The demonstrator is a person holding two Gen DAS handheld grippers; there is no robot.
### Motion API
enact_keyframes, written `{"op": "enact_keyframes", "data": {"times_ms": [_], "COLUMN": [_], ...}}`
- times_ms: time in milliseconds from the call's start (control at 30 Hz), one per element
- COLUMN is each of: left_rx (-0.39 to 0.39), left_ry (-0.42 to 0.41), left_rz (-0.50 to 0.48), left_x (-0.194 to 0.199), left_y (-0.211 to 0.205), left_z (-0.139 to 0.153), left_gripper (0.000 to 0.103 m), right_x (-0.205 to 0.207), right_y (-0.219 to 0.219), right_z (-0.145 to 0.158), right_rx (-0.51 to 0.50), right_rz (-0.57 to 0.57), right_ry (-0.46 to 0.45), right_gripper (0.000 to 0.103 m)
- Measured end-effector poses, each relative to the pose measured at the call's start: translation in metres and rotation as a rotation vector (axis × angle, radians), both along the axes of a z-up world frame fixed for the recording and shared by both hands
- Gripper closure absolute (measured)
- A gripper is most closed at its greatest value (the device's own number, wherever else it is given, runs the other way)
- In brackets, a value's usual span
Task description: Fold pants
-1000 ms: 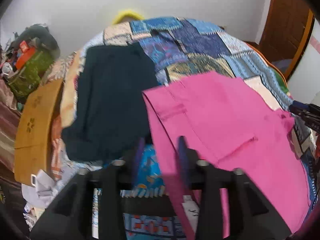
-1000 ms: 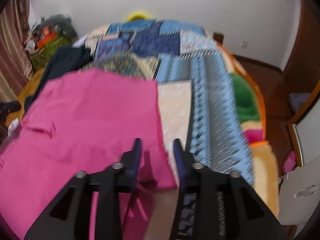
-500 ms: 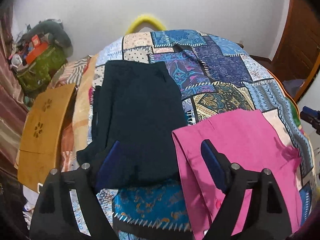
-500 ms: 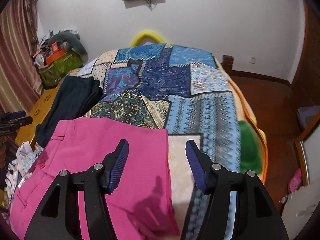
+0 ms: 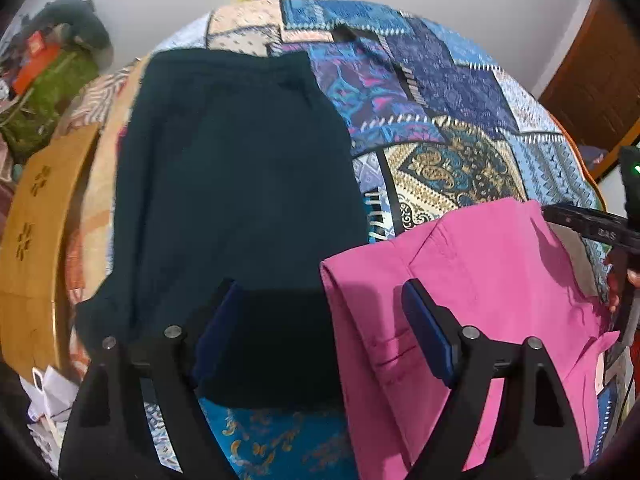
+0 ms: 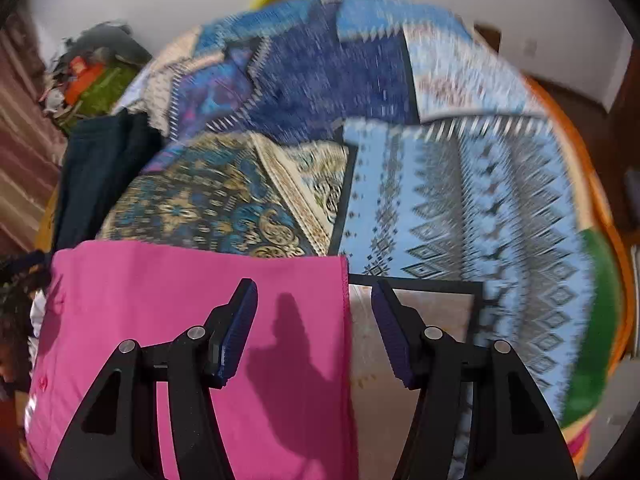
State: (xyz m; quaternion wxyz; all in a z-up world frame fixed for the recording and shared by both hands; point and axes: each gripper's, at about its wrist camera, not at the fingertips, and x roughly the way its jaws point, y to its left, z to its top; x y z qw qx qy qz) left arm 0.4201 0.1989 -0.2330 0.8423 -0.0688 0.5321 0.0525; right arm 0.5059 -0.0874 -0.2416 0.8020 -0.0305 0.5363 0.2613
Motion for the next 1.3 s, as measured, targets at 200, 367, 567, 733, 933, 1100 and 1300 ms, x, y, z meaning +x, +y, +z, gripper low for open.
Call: {"op": "enact_keyframes", "data": {"times_ms": [200, 367, 567, 733, 933, 1100, 1300], "left_rx": [-0.144, -0.155, -0.109, -0.049, -0.021, 0.032, 0.070], "left_ry": [-0.004, -0.028, -0.043, -0.098, -0.203, -0.253, -0.315], "left_rz": [-0.001, 0.030, 0.017, 0.031, 0.047, 0.037, -0.008], "left_x": [0.006, 0.004, 0.002, -0.006, -0.024, -0.046, -0.084], "left_y": [0.010, 0.013, 0.010, 0.011, 0.016, 0.007, -0.020], "left_z": [-0.014, -0.012, 0.001, 0.032, 0.086, 0.116, 0.144], "left_gripper": [0.046, 0.079, 0.093, 0.094, 0.095, 0.095, 0.095], "right_x": [0.007, 0.000, -0.012, -0.025, -0.032, -0.052, -0.082], "right_y": [0.011, 0.025, 0.038, 0.028, 0.013, 0.006, -0.012], "right_z": [-0.021, -0.024, -0.010, 0.030, 0.091, 0.123, 0.150], "right_rx": [0.020, 0.048, -0.017, -0.003, 0.088, 0.145, 0.192], "right_rz": [0.000, 0.047, 0.120, 0.106, 0.048, 0.042, 0.040], "right_ry": [0.014, -0.011, -0.095, -0.227, -0.332, -0.402, -0.464], "right_gripper": [0.048, 0.072, 0.097, 0.099, 0.099, 0.100, 0.100]}}
